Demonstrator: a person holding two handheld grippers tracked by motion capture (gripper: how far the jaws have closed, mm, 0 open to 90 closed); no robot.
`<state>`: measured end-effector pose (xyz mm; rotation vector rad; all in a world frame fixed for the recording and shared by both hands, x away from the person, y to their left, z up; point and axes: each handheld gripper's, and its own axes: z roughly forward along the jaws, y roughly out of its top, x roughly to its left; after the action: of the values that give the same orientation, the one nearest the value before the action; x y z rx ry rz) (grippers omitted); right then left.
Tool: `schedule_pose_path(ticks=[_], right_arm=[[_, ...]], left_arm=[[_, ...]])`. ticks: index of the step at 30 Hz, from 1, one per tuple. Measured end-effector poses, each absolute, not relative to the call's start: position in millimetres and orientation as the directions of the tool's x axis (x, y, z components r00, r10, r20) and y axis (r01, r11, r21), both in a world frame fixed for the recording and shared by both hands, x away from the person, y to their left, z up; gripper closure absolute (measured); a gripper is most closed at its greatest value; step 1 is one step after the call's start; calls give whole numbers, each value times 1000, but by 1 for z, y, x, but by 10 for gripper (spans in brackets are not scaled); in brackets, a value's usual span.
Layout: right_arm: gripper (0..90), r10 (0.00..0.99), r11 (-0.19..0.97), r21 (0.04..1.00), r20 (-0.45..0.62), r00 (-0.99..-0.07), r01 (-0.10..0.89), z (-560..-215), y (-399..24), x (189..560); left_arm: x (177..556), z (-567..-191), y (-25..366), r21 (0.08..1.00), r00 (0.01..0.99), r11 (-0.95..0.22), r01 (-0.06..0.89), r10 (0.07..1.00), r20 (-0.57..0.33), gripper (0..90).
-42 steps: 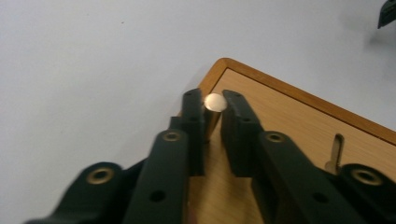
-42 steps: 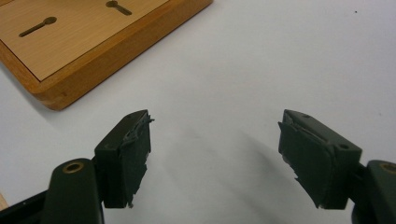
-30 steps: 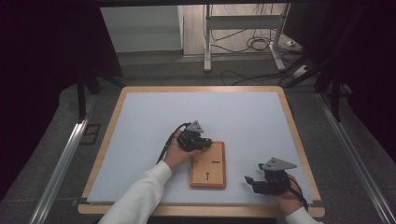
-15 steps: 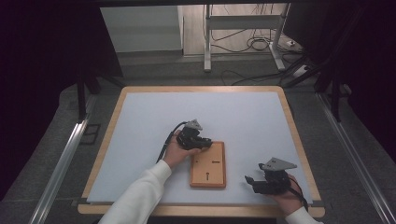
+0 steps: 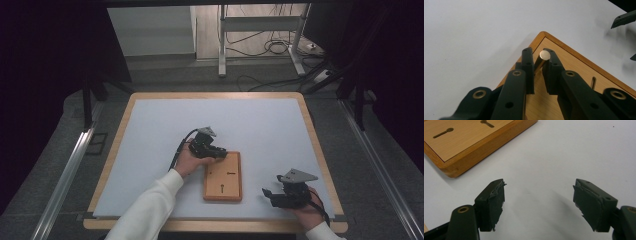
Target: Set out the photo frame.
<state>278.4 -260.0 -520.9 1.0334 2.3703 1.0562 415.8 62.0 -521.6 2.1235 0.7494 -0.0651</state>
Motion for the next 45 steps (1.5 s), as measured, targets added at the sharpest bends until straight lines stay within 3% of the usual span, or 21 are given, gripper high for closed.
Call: schedule_pose_path(ticks=[12, 19, 27, 45], right_arm=[[220, 730, 468, 761, -46, -682, 450, -516, -254, 273], [139, 648, 552, 776, -169, -743, 305, -503, -223, 253], [125, 547, 671, 717, -306, -779, 189, -505, -181, 240], [144, 465, 782, 614, -466, -753, 102, -522, -129, 251]], left_arm=[[420, -521, 63, 703, 809, -443, 556, 481, -337, 802], [424, -521, 64, 693, 803, -439, 572, 472, -364, 803], [430, -520, 65, 677, 801, -450, 583, 458, -386, 805], [435, -520, 66, 658, 788, -449, 605, 454, -415, 806]])
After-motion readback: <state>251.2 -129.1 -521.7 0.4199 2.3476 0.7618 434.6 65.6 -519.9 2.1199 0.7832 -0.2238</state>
